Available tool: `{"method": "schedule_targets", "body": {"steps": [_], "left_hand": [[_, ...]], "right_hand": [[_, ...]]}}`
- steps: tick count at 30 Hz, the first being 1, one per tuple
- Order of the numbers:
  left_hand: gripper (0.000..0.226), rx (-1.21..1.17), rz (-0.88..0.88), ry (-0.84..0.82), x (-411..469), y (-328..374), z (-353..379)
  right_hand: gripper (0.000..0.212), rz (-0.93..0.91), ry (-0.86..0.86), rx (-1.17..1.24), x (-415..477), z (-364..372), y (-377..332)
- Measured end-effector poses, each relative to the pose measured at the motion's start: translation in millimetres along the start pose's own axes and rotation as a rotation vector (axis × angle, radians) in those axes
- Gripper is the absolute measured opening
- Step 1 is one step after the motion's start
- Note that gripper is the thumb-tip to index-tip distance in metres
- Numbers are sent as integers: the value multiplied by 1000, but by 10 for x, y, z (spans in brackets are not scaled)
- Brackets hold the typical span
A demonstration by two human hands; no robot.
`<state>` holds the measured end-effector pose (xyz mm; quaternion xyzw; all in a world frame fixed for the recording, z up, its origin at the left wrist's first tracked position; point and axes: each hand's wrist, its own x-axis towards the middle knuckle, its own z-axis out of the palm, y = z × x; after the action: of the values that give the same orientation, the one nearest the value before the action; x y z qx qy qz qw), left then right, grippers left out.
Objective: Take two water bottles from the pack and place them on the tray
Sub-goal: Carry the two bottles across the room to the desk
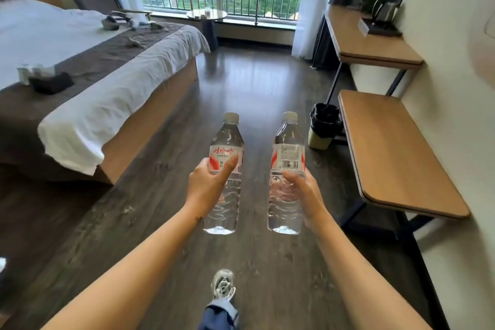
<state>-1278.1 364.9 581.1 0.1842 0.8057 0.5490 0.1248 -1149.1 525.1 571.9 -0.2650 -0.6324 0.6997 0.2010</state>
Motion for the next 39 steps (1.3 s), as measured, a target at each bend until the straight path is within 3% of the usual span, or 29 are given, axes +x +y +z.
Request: {"method": "schedule_targets", "body": {"steps": [7, 14, 19, 22, 28, 33, 37, 39], "left_hand": [[67, 1, 38, -105, 2598, 175, 461], [56, 47, 72, -231, 4928, 640, 1180], [55, 50, 103, -300, 6384, 671, 1860], [48, 35, 123, -317, 7565, 821, 2339], [55, 23, 151, -361, 9654, 1399, 2984], [41, 32, 184, -401, 11345, 1702, 3596], [62, 24, 235, -516, 12689, 1897, 4255], [66, 35, 289, -582, 13327, 2135, 4639]], "right_hand": [[53, 21, 95, 50, 2365, 177, -233], [36, -32, 186, 80, 4493, -40, -724], [54, -68, 211, 42, 6022, -248, -724], [47, -86, 232, 37, 7245, -431, -796], [36, -79, 290, 68, 9379, -707, -1330], [30, -77, 385, 97, 11010, -966, -1571], [37, -93, 521, 132, 12233, -1214, -1576], [30, -107, 610, 153, 12817, -1393, -1673]]}}
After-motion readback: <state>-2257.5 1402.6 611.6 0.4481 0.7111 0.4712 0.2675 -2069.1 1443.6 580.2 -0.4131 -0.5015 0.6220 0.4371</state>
